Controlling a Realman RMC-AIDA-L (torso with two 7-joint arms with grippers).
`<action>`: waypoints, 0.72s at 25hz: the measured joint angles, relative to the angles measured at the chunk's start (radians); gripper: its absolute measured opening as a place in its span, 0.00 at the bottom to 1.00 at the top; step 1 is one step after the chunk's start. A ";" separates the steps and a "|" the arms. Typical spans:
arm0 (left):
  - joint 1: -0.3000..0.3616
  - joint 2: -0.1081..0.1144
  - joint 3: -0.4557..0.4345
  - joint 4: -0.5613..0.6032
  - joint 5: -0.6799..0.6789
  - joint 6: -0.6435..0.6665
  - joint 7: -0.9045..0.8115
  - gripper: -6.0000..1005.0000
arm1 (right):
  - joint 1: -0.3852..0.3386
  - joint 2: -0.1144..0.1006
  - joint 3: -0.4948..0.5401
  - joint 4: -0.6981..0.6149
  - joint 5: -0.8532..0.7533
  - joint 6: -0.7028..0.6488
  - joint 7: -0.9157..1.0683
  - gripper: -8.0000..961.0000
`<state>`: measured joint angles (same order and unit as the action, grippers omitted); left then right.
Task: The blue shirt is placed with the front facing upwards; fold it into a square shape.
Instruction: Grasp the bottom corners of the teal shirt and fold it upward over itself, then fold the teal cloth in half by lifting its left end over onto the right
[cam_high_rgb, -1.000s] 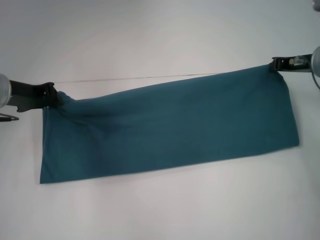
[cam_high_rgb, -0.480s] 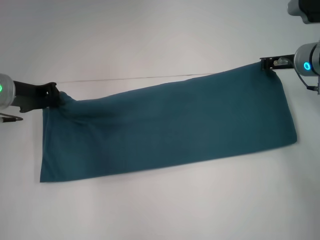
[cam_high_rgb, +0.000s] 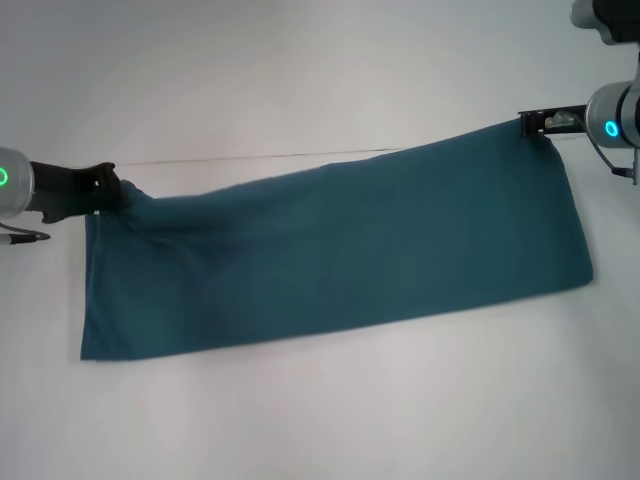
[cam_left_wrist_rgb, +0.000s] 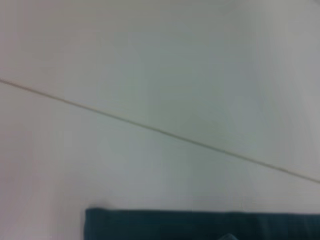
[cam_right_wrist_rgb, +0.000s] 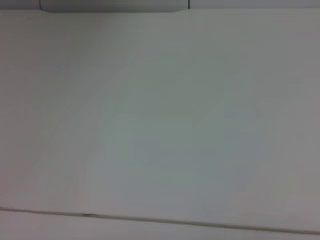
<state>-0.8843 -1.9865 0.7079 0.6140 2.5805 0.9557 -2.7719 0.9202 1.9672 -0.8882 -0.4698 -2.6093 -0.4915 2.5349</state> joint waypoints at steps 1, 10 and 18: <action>0.001 -0.002 -0.005 0.003 -0.004 -0.008 0.000 0.07 | 0.000 0.000 0.000 -0.002 0.000 0.000 -0.002 0.04; 0.020 -0.006 -0.075 0.012 -0.025 -0.024 0.001 0.15 | 0.000 -0.031 -0.002 -0.008 -0.002 0.000 -0.005 0.11; 0.049 -0.011 -0.095 0.036 -0.047 -0.024 0.000 0.37 | -0.003 -0.052 0.018 -0.036 0.008 -0.058 0.006 0.47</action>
<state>-0.8348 -1.9972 0.6131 0.6503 2.5337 0.9320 -2.7724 0.9169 1.9156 -0.8701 -0.5055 -2.6016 -0.5500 2.5413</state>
